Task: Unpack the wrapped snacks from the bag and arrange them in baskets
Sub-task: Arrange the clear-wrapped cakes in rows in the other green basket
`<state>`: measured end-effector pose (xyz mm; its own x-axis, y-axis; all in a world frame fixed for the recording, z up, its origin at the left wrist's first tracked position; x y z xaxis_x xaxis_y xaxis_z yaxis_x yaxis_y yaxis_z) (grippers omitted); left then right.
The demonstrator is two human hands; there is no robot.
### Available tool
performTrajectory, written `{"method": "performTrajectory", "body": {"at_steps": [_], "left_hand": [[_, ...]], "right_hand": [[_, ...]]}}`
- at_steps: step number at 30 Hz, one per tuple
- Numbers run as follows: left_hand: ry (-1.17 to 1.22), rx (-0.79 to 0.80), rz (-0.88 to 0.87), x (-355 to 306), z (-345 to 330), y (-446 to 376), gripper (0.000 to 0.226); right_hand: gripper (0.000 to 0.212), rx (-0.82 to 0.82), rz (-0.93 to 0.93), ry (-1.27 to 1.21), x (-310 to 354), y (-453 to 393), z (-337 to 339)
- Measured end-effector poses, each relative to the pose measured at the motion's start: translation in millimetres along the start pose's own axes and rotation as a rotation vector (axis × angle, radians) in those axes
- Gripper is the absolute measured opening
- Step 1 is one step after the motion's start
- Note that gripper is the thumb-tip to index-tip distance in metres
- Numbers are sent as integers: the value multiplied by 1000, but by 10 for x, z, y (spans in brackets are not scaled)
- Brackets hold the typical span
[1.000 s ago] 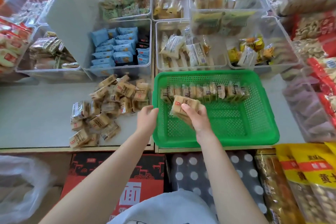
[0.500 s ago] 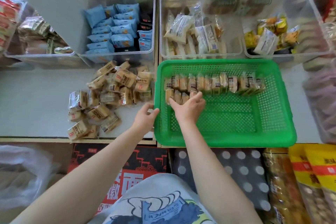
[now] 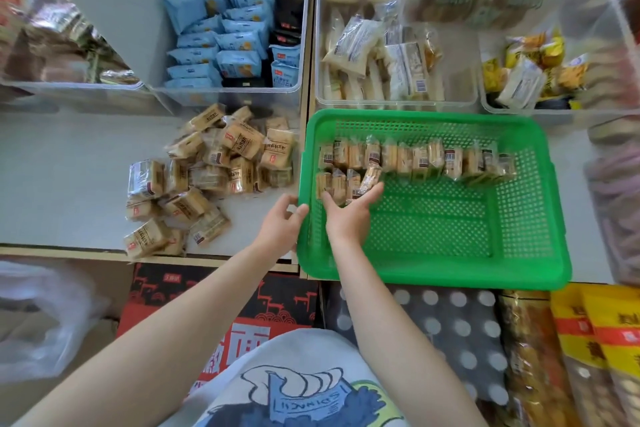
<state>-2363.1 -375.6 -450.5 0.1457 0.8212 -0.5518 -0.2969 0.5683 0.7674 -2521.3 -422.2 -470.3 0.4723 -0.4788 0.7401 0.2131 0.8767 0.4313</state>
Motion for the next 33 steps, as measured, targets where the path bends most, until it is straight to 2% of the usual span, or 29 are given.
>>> {"method": "performTrajectory", "body": {"at_steps": [5,10,13,15,20,25,30,33], "left_hand": [[-12,13,3,-9,-4,9,16],[-18,13,3,-2,2,8,17],[-4,18,3,14,-6,6,16],[-8,9,-2,13,3,-2,14],[-18,6,-1,11,-11,4,16],[-14,0,-1,19,-7,9,20],[-28,1,4,16,-10,-1,24],[-27,5,12,26,-10,1,25]], "right_hand": [[109,-57,9,79,59,-92,60],[108,-81,-31,-63,6,-123,4],[87,-104,-84,-253,-110,-118,56],[74,-103,-121,-286,-192,-122,112],[66,-84,-140,-303,-256,-108,152],[41,-99,-128,-290,-270,-97,221],[24,-73,-186,-330,-343,-199,288],[28,-49,-224,-412,-291,-238,236]]}}
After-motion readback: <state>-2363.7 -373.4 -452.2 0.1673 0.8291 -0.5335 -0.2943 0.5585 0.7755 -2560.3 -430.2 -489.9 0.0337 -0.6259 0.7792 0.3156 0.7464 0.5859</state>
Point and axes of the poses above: each hand's wrist, its own y-axis away from the middle knuckle, its own z-axis out of the back of the hand, x = y × z, the point moved 9 cm from there along -y, towards the middle knuckle, and after that the axes turned 11 degrees about z, right-handed, at the moved point
